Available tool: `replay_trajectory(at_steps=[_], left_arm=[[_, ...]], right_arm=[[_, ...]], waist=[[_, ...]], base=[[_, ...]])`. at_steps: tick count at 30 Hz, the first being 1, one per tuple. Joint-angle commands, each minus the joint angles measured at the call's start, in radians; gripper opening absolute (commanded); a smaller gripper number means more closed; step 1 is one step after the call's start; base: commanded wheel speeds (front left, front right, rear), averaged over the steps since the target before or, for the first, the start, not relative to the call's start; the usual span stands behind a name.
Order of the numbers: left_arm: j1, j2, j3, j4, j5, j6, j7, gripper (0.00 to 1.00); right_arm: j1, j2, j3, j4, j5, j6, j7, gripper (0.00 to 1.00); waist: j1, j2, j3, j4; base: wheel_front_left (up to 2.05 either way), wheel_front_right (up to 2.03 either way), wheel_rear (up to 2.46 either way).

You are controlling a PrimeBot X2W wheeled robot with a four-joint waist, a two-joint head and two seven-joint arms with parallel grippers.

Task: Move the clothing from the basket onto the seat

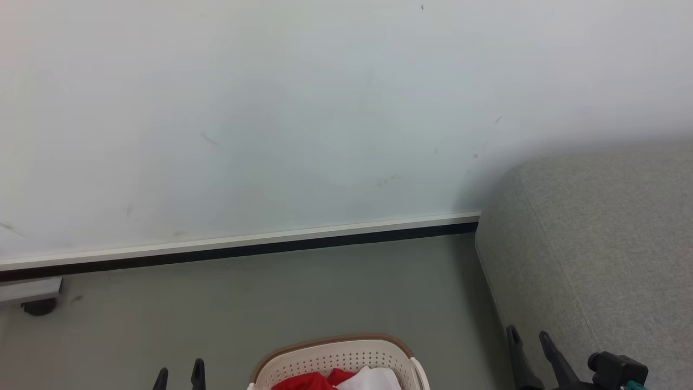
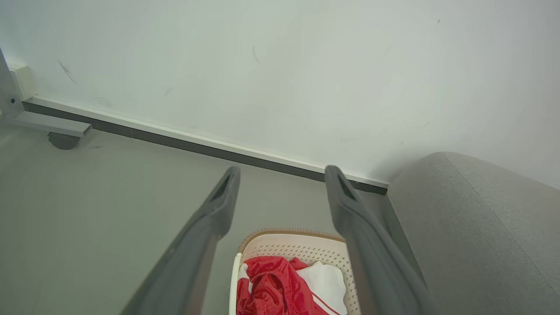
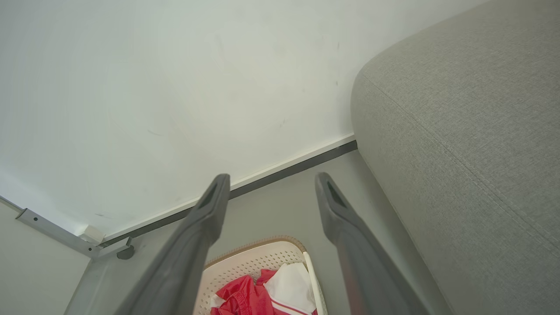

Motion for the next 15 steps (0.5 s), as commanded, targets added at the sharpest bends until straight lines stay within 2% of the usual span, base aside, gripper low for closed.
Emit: replay_trajectory(at_steps=[1, 15], left_arm=[[0.014, 0.007, 0.000, -0.005, 0.021, 0.003, -0.012, 1.00], [0.034, 0.004, 0.003, -0.009, 0.136, 0.019, -0.047, 1.00]], right_arm=[[0.003, 0.003, -0.004, -0.005, -0.028, 0.001, 0.002, 1.00], [0.006, 0.028, -0.023, 0.005, -0.176, 0.001, 0.017, 1.00]], waist=[[0.0000, 0.0000, -0.001, 0.000], [0.0000, 0.0000, -0.012, 0.002]], base=[[0.00, 0.00, 0.00], [0.00, 0.00, 0.00]])
